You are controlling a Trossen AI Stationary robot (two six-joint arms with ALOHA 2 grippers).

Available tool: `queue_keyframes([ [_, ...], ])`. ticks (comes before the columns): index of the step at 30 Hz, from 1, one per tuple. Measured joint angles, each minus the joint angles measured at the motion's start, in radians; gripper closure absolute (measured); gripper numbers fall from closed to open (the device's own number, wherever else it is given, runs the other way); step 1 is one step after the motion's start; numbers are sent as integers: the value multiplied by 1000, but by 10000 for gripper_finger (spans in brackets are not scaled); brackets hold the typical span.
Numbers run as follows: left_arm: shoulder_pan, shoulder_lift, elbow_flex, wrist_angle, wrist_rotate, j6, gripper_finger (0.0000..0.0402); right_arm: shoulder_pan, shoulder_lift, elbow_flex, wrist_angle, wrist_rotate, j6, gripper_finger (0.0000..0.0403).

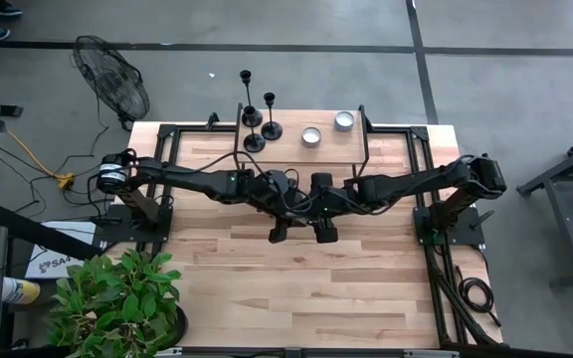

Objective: Pick & Place candle stick holders
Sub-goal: Put the white scented candle on the shelf

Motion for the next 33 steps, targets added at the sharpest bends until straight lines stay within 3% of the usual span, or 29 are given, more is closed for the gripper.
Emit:
queue_keyframes([
  [5,0,-41,16,-42,-69,-1,258,-8,0,1,-9,5,70,93],
  [18,1,-83,83,-304,-276,1,257,-42,-11,0,-103,89,190,92],
  [28,1,-83,83,-342,-316,-18,257,-103,-128,-1,-214,262,282,91],
  [33,1,-83,83,-332,-328,-24,257,-147,-168,-1,-230,413,391,91],
])
